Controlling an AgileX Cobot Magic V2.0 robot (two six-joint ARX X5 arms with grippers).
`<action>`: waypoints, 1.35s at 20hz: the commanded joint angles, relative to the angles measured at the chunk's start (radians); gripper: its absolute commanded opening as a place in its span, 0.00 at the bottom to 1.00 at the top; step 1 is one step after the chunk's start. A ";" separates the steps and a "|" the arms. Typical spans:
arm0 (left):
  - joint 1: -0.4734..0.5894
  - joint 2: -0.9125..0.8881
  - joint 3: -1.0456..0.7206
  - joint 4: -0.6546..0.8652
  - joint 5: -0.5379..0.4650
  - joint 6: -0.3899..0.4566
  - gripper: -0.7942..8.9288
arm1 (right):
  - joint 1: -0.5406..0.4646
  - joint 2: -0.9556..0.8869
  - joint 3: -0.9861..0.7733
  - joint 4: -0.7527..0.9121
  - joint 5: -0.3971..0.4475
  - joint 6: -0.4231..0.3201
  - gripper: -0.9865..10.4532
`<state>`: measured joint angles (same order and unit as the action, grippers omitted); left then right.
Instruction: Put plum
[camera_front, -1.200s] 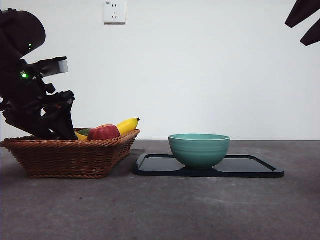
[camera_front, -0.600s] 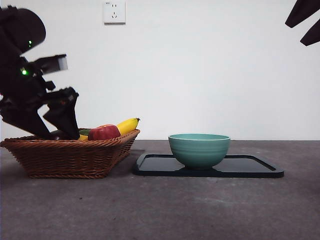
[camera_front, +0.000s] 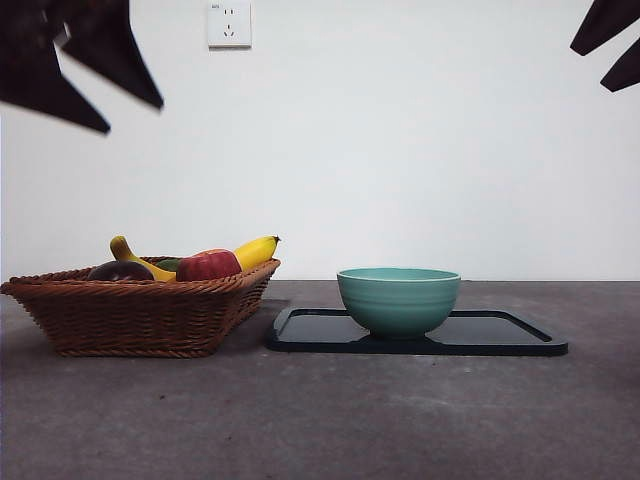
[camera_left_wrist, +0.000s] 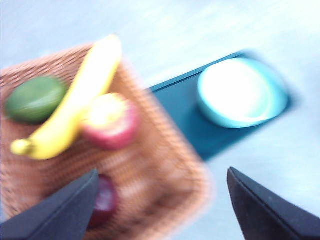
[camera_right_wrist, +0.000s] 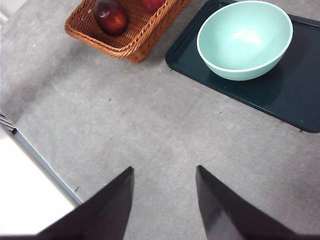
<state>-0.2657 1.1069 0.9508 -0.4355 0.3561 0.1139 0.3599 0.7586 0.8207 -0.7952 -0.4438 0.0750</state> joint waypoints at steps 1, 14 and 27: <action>-0.013 -0.079 0.021 -0.085 0.041 -0.029 0.50 | 0.006 0.004 0.009 0.010 0.000 -0.005 0.26; -0.018 -0.297 0.021 -0.460 0.246 0.001 0.49 | 0.006 0.004 0.009 0.009 0.006 -0.004 0.26; -0.018 -0.297 0.021 -0.462 0.246 0.001 0.49 | 0.000 0.021 0.015 0.080 0.111 0.175 0.30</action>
<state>-0.2798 0.8040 0.9508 -0.9016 0.5983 0.0959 0.3576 0.7685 0.8211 -0.7261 -0.3389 0.1936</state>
